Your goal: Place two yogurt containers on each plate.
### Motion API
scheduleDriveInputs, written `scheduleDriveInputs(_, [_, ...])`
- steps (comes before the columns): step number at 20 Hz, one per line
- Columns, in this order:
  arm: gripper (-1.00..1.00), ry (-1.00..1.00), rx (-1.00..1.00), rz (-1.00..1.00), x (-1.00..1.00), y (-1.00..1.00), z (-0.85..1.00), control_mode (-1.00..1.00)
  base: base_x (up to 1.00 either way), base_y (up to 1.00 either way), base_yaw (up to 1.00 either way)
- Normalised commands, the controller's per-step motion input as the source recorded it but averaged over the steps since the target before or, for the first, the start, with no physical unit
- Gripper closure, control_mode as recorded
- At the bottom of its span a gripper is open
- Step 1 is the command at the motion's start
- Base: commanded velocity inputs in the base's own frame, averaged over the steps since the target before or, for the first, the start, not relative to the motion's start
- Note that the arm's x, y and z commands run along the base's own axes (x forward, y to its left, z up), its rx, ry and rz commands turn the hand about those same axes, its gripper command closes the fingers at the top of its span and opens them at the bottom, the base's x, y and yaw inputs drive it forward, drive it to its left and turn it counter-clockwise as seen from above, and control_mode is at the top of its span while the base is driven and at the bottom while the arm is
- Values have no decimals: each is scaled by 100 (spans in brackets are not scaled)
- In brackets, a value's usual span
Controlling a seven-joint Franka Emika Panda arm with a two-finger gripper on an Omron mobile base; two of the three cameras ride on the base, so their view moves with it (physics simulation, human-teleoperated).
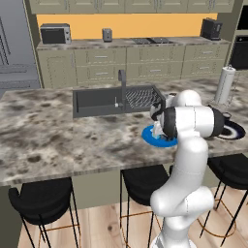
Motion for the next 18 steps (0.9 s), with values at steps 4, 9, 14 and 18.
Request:
scheduleDriveInputs(4, [-100,0,0,0,-14,-2,16,-100,0,0,0])
scheduleDriveInputs(9, [-100,0,0,0,-13,-1,46,-100,0,0,0])
scheduleDriveInputs(14, [-100,0,0,0,-24,11,61,-100,0,0,0])
scheduleDriveInputs(18, [-100,0,0,0,-44,30,52,-100,0,0,0])
